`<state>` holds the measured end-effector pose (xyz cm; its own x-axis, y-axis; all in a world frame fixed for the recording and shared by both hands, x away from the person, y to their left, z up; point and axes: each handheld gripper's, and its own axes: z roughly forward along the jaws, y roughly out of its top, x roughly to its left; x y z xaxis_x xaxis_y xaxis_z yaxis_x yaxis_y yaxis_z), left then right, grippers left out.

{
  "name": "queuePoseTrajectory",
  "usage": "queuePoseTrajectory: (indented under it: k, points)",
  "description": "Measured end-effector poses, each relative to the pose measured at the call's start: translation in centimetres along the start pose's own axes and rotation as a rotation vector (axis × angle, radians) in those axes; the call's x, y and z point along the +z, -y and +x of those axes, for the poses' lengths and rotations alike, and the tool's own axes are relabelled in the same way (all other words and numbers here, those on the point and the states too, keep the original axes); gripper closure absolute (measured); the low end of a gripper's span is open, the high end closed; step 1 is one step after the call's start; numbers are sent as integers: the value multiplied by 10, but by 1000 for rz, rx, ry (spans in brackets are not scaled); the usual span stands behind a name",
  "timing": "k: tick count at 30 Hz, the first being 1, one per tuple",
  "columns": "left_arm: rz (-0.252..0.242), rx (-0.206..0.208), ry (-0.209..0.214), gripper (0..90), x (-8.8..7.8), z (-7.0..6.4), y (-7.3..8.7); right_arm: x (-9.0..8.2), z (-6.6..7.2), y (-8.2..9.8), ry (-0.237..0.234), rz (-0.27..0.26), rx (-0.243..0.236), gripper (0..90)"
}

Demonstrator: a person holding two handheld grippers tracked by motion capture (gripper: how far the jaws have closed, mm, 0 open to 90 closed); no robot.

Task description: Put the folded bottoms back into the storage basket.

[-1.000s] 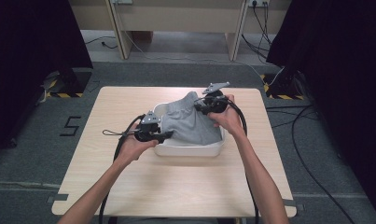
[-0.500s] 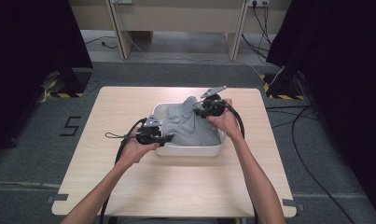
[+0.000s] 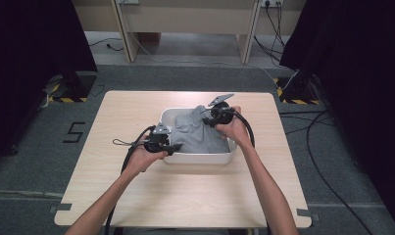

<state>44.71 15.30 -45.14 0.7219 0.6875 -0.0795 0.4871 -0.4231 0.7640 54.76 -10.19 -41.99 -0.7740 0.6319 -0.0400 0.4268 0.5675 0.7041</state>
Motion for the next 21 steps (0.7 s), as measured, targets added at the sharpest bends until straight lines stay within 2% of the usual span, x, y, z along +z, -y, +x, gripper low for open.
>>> queuePoseTrajectory:
  k: [5, 6, 10, 12, 13, 15, 21]
  points:
    - [2, 0, 3, 607, -1, 1, 0, 1, -1, 2, 2, 16, 10, 682]
    - [7, -2, 3, 580, -1, 1, 0, 1, 0, 2, 7, 25, 10, 672]
    - [12, -6, -45, 454, -2, 3, 0, 3, 0, 2, 28, 48, 2, 594]
    - [2, -18, -55, 398, -4, 5, -1, 3, 0, 2, 35, 58, 18, 513]
    - [-5, -22, -53, 395, -6, 5, -2, 3, -1, 2, 43, 62, 40, 475]
    - [-12, -11, -60, 403, -9, 4, -3, 1, -2, 2, 68, 46, 53, 444]
    - [-33, 0, -58, 400, -13, 0, -5, -5, 1, 0, 102, 53, 21, 412]
